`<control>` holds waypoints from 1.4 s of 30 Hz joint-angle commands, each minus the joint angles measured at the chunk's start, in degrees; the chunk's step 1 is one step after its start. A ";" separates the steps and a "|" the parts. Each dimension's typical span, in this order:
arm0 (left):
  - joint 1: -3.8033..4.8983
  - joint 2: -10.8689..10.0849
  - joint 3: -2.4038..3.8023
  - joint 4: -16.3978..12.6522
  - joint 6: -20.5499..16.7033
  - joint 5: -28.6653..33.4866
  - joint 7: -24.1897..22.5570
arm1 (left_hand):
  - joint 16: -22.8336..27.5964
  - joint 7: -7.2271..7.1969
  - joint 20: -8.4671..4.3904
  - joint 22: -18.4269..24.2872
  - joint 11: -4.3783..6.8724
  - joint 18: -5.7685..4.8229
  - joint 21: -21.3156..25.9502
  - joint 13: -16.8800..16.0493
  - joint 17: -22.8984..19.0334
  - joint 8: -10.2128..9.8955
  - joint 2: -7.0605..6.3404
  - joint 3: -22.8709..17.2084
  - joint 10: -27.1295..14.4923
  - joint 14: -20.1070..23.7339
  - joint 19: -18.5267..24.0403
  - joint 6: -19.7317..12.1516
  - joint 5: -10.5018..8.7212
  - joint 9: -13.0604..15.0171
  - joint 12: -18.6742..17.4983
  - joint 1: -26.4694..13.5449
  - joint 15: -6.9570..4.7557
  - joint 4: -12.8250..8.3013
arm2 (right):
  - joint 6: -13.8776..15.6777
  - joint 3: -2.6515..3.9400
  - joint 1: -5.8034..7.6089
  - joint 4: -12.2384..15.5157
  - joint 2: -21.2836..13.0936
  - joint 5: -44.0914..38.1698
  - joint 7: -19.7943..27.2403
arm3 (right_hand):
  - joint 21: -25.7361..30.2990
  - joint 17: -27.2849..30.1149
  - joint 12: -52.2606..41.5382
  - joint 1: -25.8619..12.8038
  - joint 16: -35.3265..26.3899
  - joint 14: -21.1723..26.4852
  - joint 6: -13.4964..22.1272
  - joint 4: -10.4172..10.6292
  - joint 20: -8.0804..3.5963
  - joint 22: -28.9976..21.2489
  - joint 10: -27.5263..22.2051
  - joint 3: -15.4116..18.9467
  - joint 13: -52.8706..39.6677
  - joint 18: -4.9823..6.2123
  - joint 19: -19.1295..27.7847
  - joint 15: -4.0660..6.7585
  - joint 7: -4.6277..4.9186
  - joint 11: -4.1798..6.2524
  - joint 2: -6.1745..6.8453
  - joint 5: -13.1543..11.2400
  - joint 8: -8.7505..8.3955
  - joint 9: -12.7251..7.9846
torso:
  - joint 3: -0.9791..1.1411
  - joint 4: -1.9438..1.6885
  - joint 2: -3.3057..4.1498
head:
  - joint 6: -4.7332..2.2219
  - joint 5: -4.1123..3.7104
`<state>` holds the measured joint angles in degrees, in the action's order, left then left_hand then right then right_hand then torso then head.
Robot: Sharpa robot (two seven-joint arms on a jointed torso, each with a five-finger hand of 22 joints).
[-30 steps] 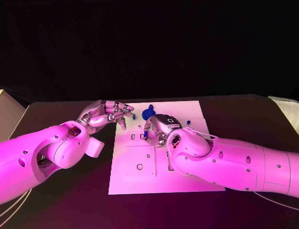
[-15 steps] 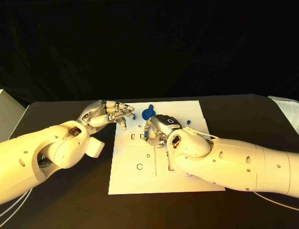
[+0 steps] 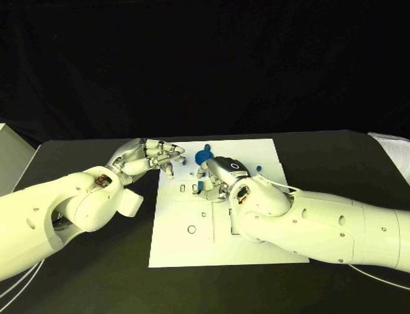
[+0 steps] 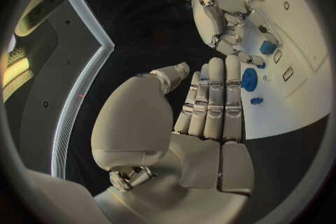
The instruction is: Assemble the parts on the task board
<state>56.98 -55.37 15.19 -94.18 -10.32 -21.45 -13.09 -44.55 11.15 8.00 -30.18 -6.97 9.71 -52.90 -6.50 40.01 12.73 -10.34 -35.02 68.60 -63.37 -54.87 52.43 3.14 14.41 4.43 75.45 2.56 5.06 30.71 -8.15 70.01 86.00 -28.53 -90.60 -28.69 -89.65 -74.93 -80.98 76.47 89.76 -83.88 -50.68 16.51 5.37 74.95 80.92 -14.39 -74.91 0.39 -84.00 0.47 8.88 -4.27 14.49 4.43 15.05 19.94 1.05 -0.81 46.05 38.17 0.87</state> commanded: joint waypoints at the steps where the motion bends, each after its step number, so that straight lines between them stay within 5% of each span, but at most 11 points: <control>1: 0.01 0.22 0.03 0.09 0.85 -0.48 0.09 | -0.35 -0.12 0.17 -0.08 0.08 0.84 -0.36 -0.07 -0.06 -0.19 -0.07 0.15 -0.43 -0.41 -0.11 -0.44 -0.05 0.08 -0.37 -0.49 0.12 0.13 | 2.54 -0.01 -0.03 0.78 -0.46 -0.05 1.34 | -0.25 -15.07 0.35 0.03 0.24 -6.12 0.36 0.18 0.47 14.97 -0.31 1.22 -5.24 -0.37 -5.96 -0.45 0.00 0.07 -0.36 -0.37 -0.19 -0.12 | 0.05 -0.02 -0.05 | -0.14 0.05; 7: 0.01 0.57 0.02 0.76 -0.15 -2.44 1.63 | -0.67 -0.21 0.16 -0.10 0.32 0.87 -0.52 -0.50 0.05 -0.48 -0.26 0.55 0.71 -0.76 -0.14 -0.89 -0.06 0.09 0.43 -1.01 0.00 0.40 | 3.61 0.03 0.19 3.37 -2.91 0.83 2.80 | -0.27 -15.07 0.27 -0.21 0.24 -6.12 0.41 0.21 0.48 14.98 -0.25 1.98 -5.28 -0.37 -5.97 -0.46 0.00 0.06 -0.57 -0.27 -0.15 -0.17 | 0.13 0.17 -0.27 | -0.44 0.27; 11: 0.01 1.16 0.02 1.68 -3.36 -4.14 3.28 | -2.45 -0.33 -0.10 -0.41 0.81 0.89 -1.33 -2.09 0.91 -0.91 -0.52 1.88 3.15 -2.33 -0.85 -1.79 -0.05 0.07 3.20 -1.86 -0.36 0.90 | 0.93 0.09 1.12 4.49 -5.09 6.08 9.14 | -0.30 -15.07 0.29 0.97 0.24 -6.12 0.69 0.04 0.54 15.01 -0.37 1.96 -5.18 -0.38 -5.98 -0.55 0.16 -0.03 -1.78 1.79 -0.14 -0.28 | 0.27 0.41 -0.65 | -0.62 0.52; 15: 0.02 2.22 0.02 3.45 -7.04 -5.72 4.85 | -8.48 -1.27 -1.21 -4.35 2.09 0.36 -5.38 -9.28 5.44 1.74 0.27 4.17 2.73 -4.63 -3.60 0.02 0.07 1.38 12.75 -1.52 -1.48 1.13 | -2.25 0.14 2.63 5.43 -7.64 12.09 16.00 | 0.56 -15.07 0.07 3.13 0.24 -6.12 0.48 -0.27 0.57 14.29 -0.31 0.70 -5.32 -0.14 -5.56 -0.55 0.17 -0.05 -2.51 5.17 0.35 -0.22 | 0.47 0.75 -1.21 | -0.75 0.81; 16: 0.03 2.75 0.02 4.49 -8.50 -6.07 5.92 | -17.61 -2.12 -1.65 -11.34 2.76 -0.76 -10.50 -14.27 14.80 3.24 0.15 4.97 1.48 -9.82 -7.75 0.53 -0.03 2.03 19.18 -1.63 -2.17 1.45 | -3.28 0.21 3.27 5.78 -8.86 14.36 18.92 | 0.57 -15.07 -0.16 3.53 0.24 -6.12 0.35 -0.29 0.57 14.29 -0.11 0.36 -5.52 -0.14 -5.56 -0.54 0.15 -0.03 -2.61 5.83 0.55 -0.18 | 0.57 0.90 -1.46 | -1.02 1.12; 20: 0.08 4.04 0.01 6.99 -11.14 -6.21 9.08 | -31.44 -2.21 -2.03 -24.89 3.09 -2.96 -19.65 -24.36 30.06 5.60 -0.02 5.96 -1.38 -17.51 -15.28 -1.21 0.21 3.00 32.87 -2.80 -2.38 3.12 | -3.52 0.48 4.32 6.15 -11.42 19.54 23.87 | 0.21 -15.07 -1.02 5.13 0.24 -6.12 -0.94 -0.53 0.37 14.59 0.75 -1.58 -6.33 -0.24 -5.74 -0.28 -0.18 0.30 -2.76 10.29 1.71 0.21 | 0.87 1.21 -2.16 | -0.98 1.55; 23: 0.14 5.03 0.01 8.58 -11.32 -7.03 12.31 | -37.65 -2.58 -2.29 -32.80 3.29 -4.30 -24.64 -30.72 37.83 9.04 0.15 6.42 -3.18 -21.23 -19.54 -2.18 -0.03 4.64 41.93 -3.81 -2.65 4.68 | -3.20 0.65 5.48 6.08 -13.44 24.40 26.30 | 0.00 -15.07 -1.28 5.18 0.24 -6.12 -1.53 -0.48 0.26 14.77 1.04 -2.03 -6.58 -0.30 -5.84 -0.15 -0.38 0.47 -2.64 10.73 2.21 0.50 | 1.18 1.35 -2.62 | -0.68 2.08; 26: 0.47 6.26 0.01 10.24 -8.86 -9.79 17.13 | -41.65 -2.98 -2.48 -39.27 3.57 -5.47 -28.23 -42.96 43.68 11.88 0.09 7.45 1.83 -24.01 -23.20 -2.69 0.00 6.14 54.17 -6.15 -2.84 7.16 | -3.00 0.78 6.72 5.53 -15.29 28.34 27.44 | -0.07 -15.07 -1.30 5.10 0.24 -6.12 -1.69 -0.42 0.22 14.83 1.07 -2.16 -6.60 -0.32 -5.87 -0.10 -0.44 0.52 -2.62 10.78 2.38 0.61 | 1.35 1.47 -3.07 | -0.26 2.29; 33: 3.13 9.45 -0.12 13.13 4.81 -23.37 34.27 | -43.21 -3.84 -2.85 -41.77 4.20 -5.89 -29.66 -48.44 46.18 16.07 0.13 9.84 3.57 -25.08 -24.36 -2.93 0.11 8.77 59.68 -8.68 -3.34 11.22 | -3.90 0.93 10.03 1.70 -17.83 34.72 27.32 | -0.08 -15.07 -1.17 4.50 0.24 -6.12 -1.37 -0.18 0.14 14.84 0.95 -2.14 -6.43 -0.32 -5.88 -0.05 -0.41 0.53 -2.19 10.71 2.38 0.76 | 1.61 1.63 -3.81 | 0.43 2.59; 37: 5.00 10.90 -0.58 14.20 10.24 -28.77 38.47 | -43.77 -4.31 -3.11 -42.75 4.56 -6.08 -30.14 -50.32 47.13 18.23 0.83 9.34 4.31 -25.49 -24.89 -2.84 0.10 10.45 61.42 -8.97 -3.64 11.45 | -3.89 0.95 10.66 -0.48 -17.99 34.64 26.57 | -0.10 -15.07 -1.17 4.48 0.24 -6.12 -1.29 -0.17 0.13 14.85 0.95 -2.21 -6.43 -0.33 -5.89 -0.04 -0.41 0.53 -2.22 10.69 2.35 0.77 | 1.84 1.52 -4.05 | 0.70 2.71; 42: 8.94 13.70 -2.95 17.03 16.92 -33.26 40.98 | -42.73 -3.99 -3.10 -41.50 4.30 -5.82 -29.56 -48.25 45.50 18.72 1.25 9.25 2.38 -24.75 -23.95 -4.78 -0.02 11.87 59.75 -10.34 -3.49 11.61 | -3.79 0.95 11.01 -2.88 -17.94 34.25 25.62 | -0.09 -15.07 -1.17 4.43 0.24 -6.12 -1.18 -0.16 0.13 14.85 0.96 -2.24 -6.43 -0.32 -5.88 -0.04 -0.40 0.52 -2.20 10.58 2.32 0.78 | 1.83 1.35 -4.24 | 0.89 2.56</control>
<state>65.47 -42.09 12.34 -77.56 -1.93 -48.11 22.70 -87.53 7.16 4.90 -71.74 -2.67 4.33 -82.79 -54.79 74.95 31.14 -8.96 -25.61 71.24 -83.95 -79.28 48.01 3.21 26.19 64.38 65.46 -0.83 16.38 27.90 -7.21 80.99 83.44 -46.55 -57.51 -3.20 -89.66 -74.91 -82.10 81.15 89.76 -84.02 -52.04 16.28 5.36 74.92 81.55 -16.40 -74.93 0.39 -84.00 0.21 8.35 -3.65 11.77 14.98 17.28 20.67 2.82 0.65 42.01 38.95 3.46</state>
